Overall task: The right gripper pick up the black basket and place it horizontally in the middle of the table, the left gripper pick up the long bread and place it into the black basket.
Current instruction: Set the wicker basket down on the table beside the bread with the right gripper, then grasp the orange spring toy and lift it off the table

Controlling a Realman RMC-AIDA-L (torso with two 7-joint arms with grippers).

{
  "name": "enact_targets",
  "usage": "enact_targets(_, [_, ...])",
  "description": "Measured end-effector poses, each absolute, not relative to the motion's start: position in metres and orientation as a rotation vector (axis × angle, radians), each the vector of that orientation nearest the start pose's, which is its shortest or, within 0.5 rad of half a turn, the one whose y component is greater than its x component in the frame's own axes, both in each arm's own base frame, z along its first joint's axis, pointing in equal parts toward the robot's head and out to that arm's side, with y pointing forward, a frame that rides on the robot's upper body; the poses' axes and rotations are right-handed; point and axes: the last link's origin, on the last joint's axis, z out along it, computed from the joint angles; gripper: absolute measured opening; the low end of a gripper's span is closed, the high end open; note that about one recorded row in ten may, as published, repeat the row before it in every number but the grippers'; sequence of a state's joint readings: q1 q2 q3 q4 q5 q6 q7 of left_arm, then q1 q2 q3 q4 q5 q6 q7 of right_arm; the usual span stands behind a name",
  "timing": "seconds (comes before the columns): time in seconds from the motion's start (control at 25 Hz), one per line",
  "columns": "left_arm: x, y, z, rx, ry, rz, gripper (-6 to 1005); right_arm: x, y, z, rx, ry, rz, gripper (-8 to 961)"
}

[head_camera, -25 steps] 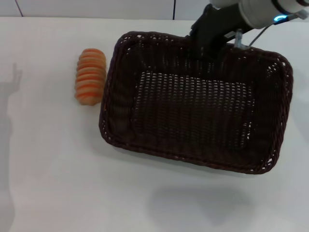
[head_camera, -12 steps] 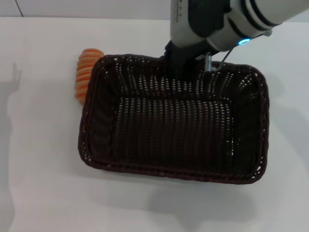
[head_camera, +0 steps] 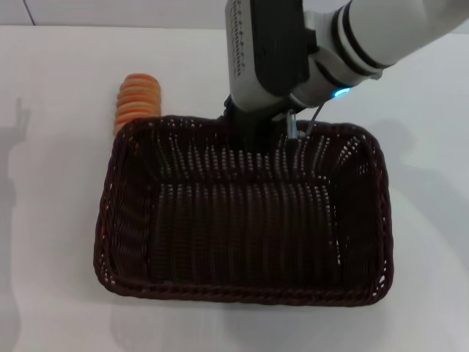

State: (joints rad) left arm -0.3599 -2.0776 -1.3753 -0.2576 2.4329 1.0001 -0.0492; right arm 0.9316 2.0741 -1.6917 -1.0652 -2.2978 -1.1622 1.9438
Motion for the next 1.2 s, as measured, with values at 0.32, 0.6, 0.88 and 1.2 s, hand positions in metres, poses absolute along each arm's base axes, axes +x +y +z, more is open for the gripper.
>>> enact_targets(0.32, [-0.378, 0.328, 0.032, -1.245, -0.715, -0.561, 858, 0.074, 0.385, -0.084, -2.794, -0.361, -0.408, 262])
enact_targets(0.6, [-0.378, 0.33, 0.033, -1.244, -0.714, -0.562, 858, 0.067, 0.383, -0.073, -2.755, -0.371, -0.318, 441])
enact_targets(0.88, [-0.377, 0.332, 0.034, -1.244, -0.71, -0.564, 858, 0.051, 0.396, -0.031, -2.585, -0.284, -0.097, 664])
enact_targets(1.2, [-0.376, 0.333, 0.034, -1.251, -0.704, -0.563, 858, 0.08, 0.413, 0.062, -2.235, 0.14, 0.412, 835])
